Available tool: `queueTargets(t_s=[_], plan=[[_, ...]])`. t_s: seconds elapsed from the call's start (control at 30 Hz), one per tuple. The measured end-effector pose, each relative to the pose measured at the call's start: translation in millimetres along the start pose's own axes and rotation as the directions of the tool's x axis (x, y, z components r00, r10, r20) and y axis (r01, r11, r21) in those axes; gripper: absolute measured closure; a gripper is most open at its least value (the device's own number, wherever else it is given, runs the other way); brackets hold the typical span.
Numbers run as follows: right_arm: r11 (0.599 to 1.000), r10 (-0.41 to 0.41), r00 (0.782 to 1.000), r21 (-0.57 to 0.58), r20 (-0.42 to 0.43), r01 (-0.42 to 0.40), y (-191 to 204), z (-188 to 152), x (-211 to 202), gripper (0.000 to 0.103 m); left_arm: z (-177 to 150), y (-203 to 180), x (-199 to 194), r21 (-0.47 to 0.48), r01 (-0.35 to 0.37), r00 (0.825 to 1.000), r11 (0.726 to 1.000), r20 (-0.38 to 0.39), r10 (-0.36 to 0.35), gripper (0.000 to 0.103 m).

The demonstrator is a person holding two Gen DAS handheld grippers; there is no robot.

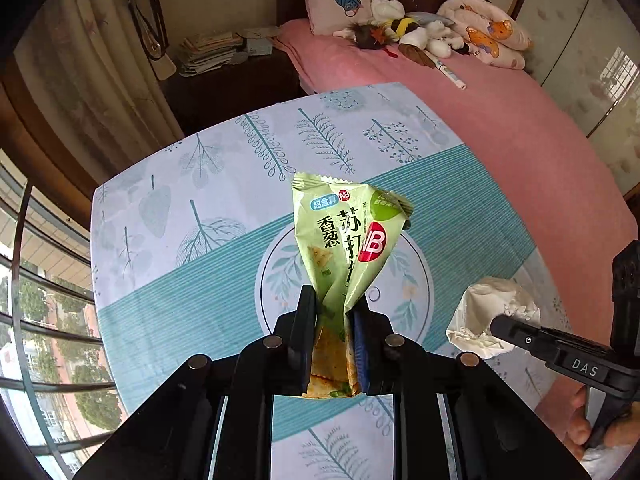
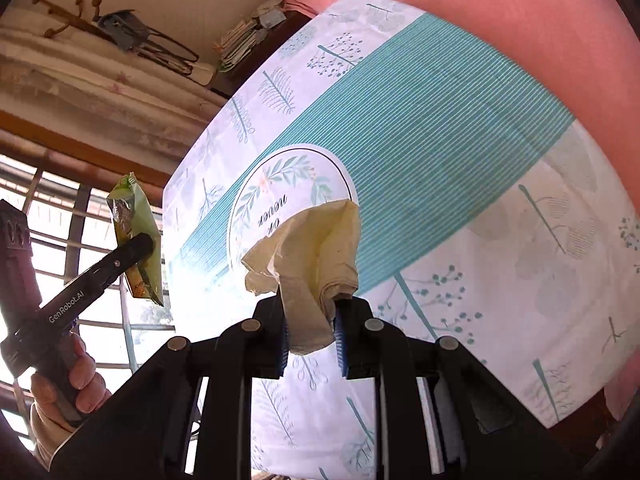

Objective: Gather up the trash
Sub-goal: 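Carry the white paper and cracker packet from the table over the bin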

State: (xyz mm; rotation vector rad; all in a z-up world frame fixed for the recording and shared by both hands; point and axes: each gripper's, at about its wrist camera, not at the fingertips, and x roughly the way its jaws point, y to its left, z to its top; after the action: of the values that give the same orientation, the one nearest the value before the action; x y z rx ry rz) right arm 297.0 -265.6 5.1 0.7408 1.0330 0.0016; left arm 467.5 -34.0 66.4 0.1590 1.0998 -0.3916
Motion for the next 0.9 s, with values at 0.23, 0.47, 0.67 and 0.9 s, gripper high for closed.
queueTargets(t_s=[0.23,0.47,0.67,0.9], plan=[[0.975,0.057,0.998,-0.213,-0.018,-0.059,-9,-63,-88,0.088,-111,-77,-101,-0.059,-0.086,0.991,0.995,0.099,0.092,0.086],[0.932,0.054,0.998,-0.355,-0.044,-0.066,-38,-138,-165,0.088,-218,-156,-156,-0.147,-0.090,0.986,0.985,0.128,0.109,0.086],[0.910,0.015,0.996,-0.411,-0.089,-0.050,-71,-195,-182,0.088,-299,-203,-164,-0.172,-0.082,0.993,0.982,0.069,0.095,0.086],[0.909,-0.096,0.976,-0.417,-0.193,0.007,-117,-250,-151,0.088,-371,-228,-132,-0.188,-0.092,0.995,0.978,-0.047,0.084,0.086]])
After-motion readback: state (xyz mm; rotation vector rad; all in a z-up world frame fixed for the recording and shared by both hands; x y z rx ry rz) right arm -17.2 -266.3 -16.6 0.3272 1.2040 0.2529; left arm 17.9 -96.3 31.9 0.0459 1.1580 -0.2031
